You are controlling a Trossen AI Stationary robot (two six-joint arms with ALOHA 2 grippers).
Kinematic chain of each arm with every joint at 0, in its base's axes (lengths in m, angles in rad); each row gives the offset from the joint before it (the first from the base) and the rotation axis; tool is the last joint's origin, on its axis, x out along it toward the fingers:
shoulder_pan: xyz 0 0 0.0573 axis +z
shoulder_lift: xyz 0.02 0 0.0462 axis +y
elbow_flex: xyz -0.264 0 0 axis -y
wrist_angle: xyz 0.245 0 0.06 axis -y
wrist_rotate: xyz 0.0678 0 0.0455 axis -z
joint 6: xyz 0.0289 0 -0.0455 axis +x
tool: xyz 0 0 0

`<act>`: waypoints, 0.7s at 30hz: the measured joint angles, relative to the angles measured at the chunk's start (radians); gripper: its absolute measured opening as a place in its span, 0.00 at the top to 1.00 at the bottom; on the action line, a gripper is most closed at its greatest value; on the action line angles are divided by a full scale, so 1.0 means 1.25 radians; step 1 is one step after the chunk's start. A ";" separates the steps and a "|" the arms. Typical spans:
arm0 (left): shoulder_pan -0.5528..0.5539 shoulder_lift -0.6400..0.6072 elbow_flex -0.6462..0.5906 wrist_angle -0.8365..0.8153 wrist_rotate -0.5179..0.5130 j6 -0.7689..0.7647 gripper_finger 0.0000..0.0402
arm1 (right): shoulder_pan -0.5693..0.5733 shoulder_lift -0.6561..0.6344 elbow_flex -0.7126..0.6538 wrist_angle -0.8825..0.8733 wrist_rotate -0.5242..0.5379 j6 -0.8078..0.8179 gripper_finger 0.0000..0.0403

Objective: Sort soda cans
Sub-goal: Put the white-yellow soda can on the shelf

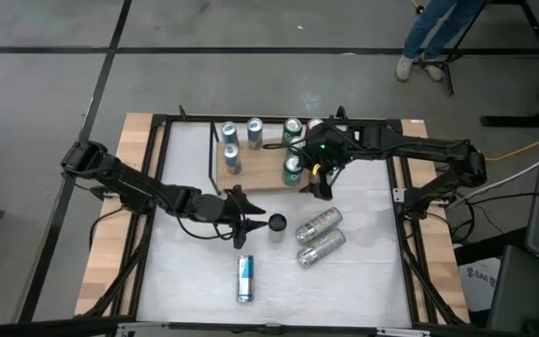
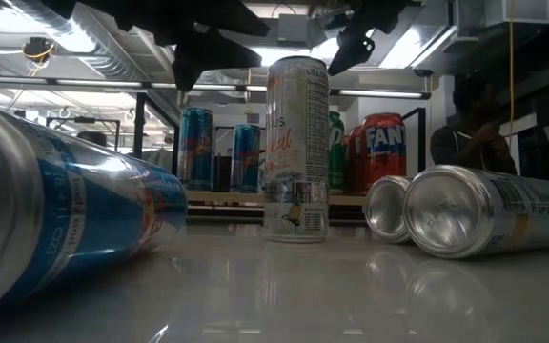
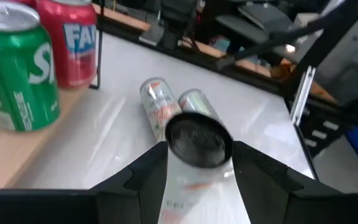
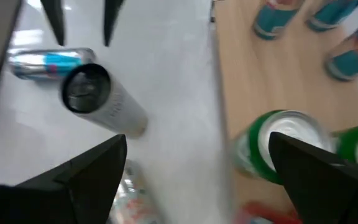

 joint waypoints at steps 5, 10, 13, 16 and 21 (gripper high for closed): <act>-0.019 0.000 0.000 -0.041 0.002 -0.009 0.57 | 0.029 0.000 0.000 0.007 -0.029 0.038 0.05; -0.042 0.000 0.000 -0.054 0.025 -0.039 0.57 | 0.105 0.000 0.000 0.060 -0.006 0.037 0.05; -0.054 0.000 0.000 -0.062 0.026 -0.048 0.57 | 0.152 0.000 0.000 0.102 0.039 0.045 0.05; -0.066 0.000 0.000 -0.072 0.023 -0.049 0.57 | 0.199 0.004 0.000 0.138 0.110 0.099 0.05; -0.080 0.000 0.000 -0.084 0.023 -0.049 0.57 | 0.275 0.028 0.000 0.174 0.259 0.258 0.05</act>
